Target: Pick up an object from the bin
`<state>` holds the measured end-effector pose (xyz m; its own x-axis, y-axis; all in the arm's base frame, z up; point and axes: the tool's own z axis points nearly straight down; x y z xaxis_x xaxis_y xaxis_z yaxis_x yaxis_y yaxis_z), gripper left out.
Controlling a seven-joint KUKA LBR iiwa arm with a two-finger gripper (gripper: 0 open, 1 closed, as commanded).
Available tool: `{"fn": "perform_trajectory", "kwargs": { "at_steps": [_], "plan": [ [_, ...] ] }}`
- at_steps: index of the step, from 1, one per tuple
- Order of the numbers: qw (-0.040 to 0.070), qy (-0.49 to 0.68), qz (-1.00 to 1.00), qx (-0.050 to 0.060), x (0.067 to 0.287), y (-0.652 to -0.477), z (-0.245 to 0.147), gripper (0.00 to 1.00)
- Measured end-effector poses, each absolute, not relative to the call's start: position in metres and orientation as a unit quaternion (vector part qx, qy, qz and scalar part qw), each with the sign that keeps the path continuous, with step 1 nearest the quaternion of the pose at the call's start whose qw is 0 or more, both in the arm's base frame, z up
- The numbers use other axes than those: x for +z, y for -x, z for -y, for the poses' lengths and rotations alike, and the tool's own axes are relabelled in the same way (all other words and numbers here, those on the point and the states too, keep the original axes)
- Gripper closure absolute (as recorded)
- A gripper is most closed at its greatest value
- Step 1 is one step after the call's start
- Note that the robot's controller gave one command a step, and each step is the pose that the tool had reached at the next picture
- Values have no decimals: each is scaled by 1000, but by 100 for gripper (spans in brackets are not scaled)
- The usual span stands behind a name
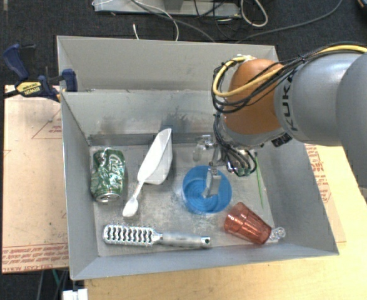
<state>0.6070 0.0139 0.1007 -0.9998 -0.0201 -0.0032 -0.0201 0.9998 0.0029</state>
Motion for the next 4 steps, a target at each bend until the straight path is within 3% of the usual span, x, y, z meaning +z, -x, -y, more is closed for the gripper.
{"fn": "perform_trajectory", "kwargs": {
  "at_steps": [1, 2, 3, 4],
  "plan": [
    [4, -106, -994, 2, 74, -604, -5, 0],
    [6, 2, -1000, 2, 72, -597, 7, 100],
    [6, 2, -1000, 2, 72, -597, 7, 100],
    [3, 2, -1000, 3, 100, -595, 7, 100]
  ]
}}
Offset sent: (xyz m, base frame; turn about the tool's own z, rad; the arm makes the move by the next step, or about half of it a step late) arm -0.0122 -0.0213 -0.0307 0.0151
